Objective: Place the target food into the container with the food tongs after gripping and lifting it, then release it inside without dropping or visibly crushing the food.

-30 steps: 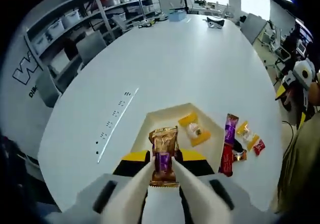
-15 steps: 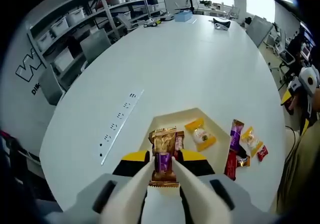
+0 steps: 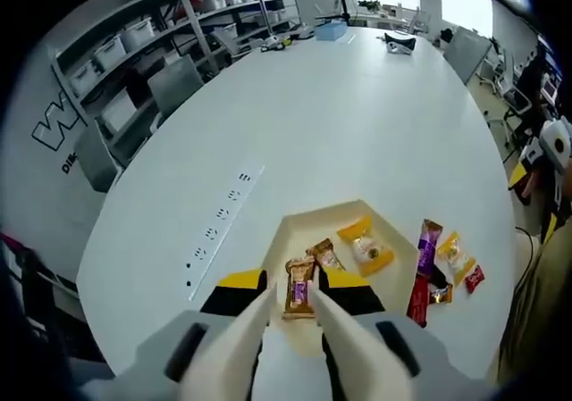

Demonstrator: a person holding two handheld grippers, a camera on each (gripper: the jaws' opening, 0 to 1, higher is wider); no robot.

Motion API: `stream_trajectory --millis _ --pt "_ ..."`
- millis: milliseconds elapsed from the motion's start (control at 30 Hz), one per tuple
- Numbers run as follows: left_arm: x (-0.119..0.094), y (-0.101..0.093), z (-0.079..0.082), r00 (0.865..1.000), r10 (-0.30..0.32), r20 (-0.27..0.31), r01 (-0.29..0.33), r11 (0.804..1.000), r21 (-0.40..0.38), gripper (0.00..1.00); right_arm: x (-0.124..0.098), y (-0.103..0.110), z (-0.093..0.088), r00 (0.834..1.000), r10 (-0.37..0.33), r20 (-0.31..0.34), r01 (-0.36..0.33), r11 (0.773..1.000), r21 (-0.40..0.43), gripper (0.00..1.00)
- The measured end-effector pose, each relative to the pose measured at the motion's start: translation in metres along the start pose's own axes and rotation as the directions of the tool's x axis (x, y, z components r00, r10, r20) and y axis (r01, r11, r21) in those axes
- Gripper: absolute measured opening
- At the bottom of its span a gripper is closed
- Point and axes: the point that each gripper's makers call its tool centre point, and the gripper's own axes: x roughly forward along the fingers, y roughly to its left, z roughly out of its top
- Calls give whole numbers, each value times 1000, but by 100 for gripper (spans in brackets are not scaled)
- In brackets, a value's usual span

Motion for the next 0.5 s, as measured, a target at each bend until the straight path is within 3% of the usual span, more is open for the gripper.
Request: stream_trajectory --millis 500 --pt "-16 2 -19 1000 0 -20 0 1000 -15 22 5 6 3 1000 15 1 -15 1000 -9 64"
